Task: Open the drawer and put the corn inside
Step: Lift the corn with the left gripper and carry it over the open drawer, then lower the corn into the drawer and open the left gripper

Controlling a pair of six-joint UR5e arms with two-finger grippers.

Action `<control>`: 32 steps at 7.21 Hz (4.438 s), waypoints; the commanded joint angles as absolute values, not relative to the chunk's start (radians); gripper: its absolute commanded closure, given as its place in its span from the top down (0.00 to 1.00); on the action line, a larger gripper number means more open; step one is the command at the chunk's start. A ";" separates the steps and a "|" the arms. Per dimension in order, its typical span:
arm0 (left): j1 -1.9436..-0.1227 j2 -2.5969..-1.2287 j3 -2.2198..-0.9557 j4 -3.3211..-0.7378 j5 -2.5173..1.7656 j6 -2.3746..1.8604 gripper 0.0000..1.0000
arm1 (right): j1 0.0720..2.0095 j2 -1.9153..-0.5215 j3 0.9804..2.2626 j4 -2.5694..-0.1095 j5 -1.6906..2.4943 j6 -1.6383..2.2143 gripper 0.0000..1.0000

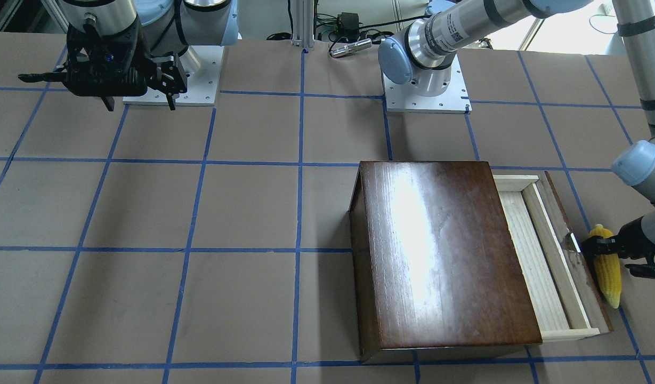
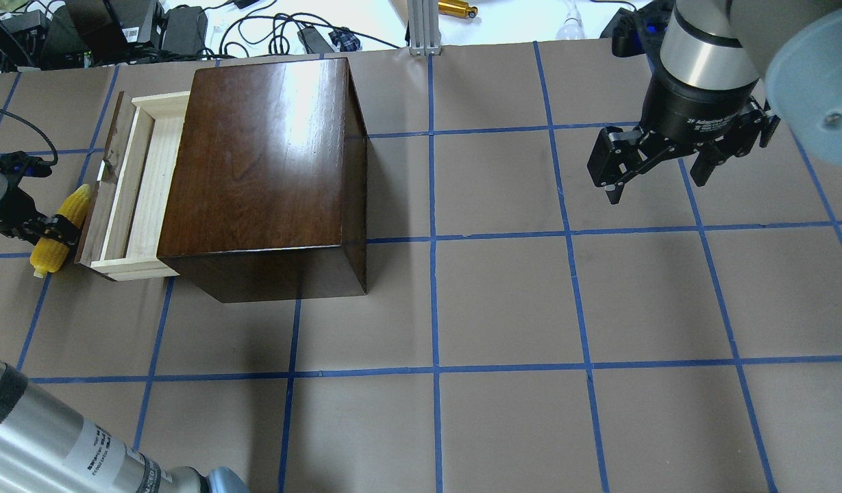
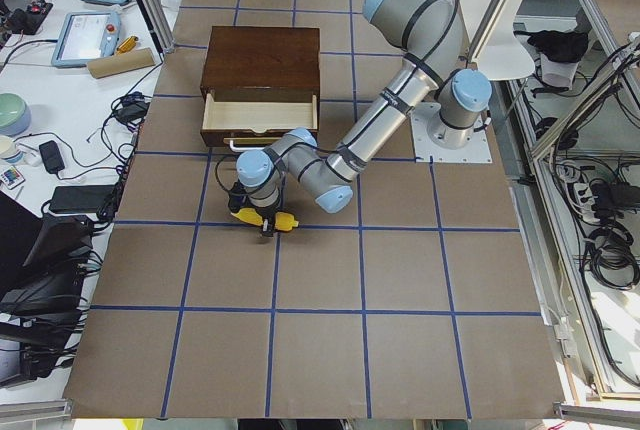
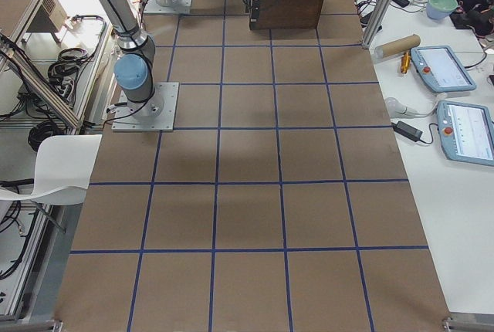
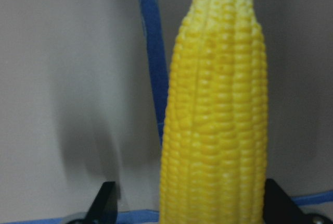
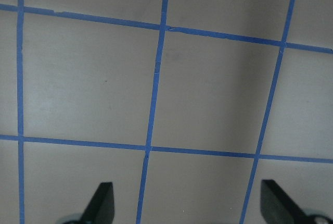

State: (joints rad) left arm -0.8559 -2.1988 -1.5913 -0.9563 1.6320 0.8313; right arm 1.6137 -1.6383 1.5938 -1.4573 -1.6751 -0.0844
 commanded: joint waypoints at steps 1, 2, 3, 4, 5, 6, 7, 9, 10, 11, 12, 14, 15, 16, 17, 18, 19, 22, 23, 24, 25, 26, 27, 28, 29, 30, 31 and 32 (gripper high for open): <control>-0.856 -2.194 -1.589 -0.959 1.632 0.830 0.00 | 1.614 -1.637 1.594 -1.457 -1.675 -0.084 1.00; -0.856 -2.192 -1.591 -0.959 1.632 0.830 0.00 | 1.614 -1.637 1.594 -1.457 -1.675 -0.084 1.00; -0.856 -2.192 -1.589 -0.959 1.632 0.831 0.00 | 1.614 -1.637 1.594 -1.457 -1.675 -0.084 1.00; -0.856 -2.194 -1.591 -0.959 1.632 0.831 0.00 | 1.614 -1.638 1.594 -1.457 -1.675 -0.084 1.00; -0.856 -2.194 -1.591 -0.959 1.632 0.833 0.00 | 1.614 -1.638 1.594 -1.457 -1.675 -0.084 1.00; -0.856 -2.180 -1.586 -0.959 1.632 0.834 0.00 | 1.614 -1.638 1.594 -1.457 -1.675 -0.084 1.00; -0.857 -2.152 -1.566 -0.974 1.634 0.836 0.00 | 1.614 -1.638 1.594 -1.457 -1.675 -0.084 1.00; -0.870 -2.050 -1.565 -1.082 1.632 0.828 0.00 | 1.614 -1.638 1.594 -1.457 -1.675 -0.084 1.00; -0.873 -1.989 -1.563 -1.139 1.628 0.825 0.00 | 1.614 -1.638 1.594 -1.457 -1.675 -0.084 1.00; -0.877 -1.927 -1.563 -1.204 1.625 0.822 0.00 | 1.614 -1.637 1.594 -1.457 -1.675 -0.084 1.00; -0.891 -1.872 -1.563 -1.254 1.608 0.812 0.00 | 1.614 -1.637 1.594 -1.457 -1.675 -0.084 1.00; -0.964 -1.821 -1.572 -1.285 1.583 0.753 0.00 | 1.614 -1.638 1.594 -1.457 -1.677 -0.084 1.00; -1.010 -1.806 -1.580 -1.292 1.577 0.670 0.00 | 1.614 -1.637 1.594 -1.457 -1.675 -0.084 1.00; -1.059 -1.795 -1.582 -1.299 1.536 0.597 0.00 | 1.614 -1.638 1.594 -1.457 -1.675 -0.084 1.00; -1.113 -1.789 -1.582 -1.299 1.528 0.551 0.00 | 1.614 -1.638 1.594 -1.457 -1.675 -0.084 1.00; -1.161 -1.792 -1.582 -1.298 1.526 0.511 0.00 | 1.614 -1.638 1.594 -1.457 -1.675 -0.084 1.00; -1.199 -1.804 -1.583 -1.298 1.526 0.467 0.00 | 1.614 -1.638 1.594 -1.457 -1.675 -0.084 1.00; -1.216 -1.815 -1.585 -1.296 1.536 0.459 0.94 | 1.614 -1.637 1.594 -1.457 -1.675 -0.084 1.00; -1.215 -1.813 -1.583 -1.298 1.542 0.457 1.00 | 1.614 -1.637 1.594 -1.457 -1.675 -0.084 1.00; -1.215 -1.812 -1.583 -1.299 1.543 0.457 1.00 | 1.614 -1.637 1.594 -1.457 -1.675 -0.084 1.00; -1.215 -1.812 -1.585 -1.299 1.543 0.457 1.00 | 1.614 -1.638 1.594 -1.457 -1.675 -0.084 1.00; -1.215 -1.812 -1.585 -1.301 1.543 0.457 1.00 | 1.614 -1.637 1.594 -1.457 -1.675 -0.084 1.00; -1.215 -1.809 -1.585 -1.302 1.543 0.457 1.00 | 1.614 -1.637 1.594 -1.457 -1.675 -0.084 1.00; -1.215 -1.798 -1.585 -1.319 1.543 0.456 1.00 | 1.614 -1.638 1.594 -1.457 -1.677 -0.084 1.00; -1.227 -1.781 -1.572 -1.356 1.543 0.442 1.00 | 1.614 -1.638 1.594 -1.457 -1.675 -0.084 1.00; -1.245 -1.758 -1.560 -1.392 1.540 0.366 1.00 | 1.614 -1.638 1.594 -1.457 -1.675 -0.084 1.00; -1.300 -1.738 -1.530 -1.441 1.543 0.338 1.00 | 1.614 -1.638 1.594 -1.457 -1.675 -0.084 1.00; -1.365 -1.724 -1.485 -1.530 1.543 0.251 1.00 | 1.614 -1.638 1.594 -1.457 -1.677 -0.084 1.00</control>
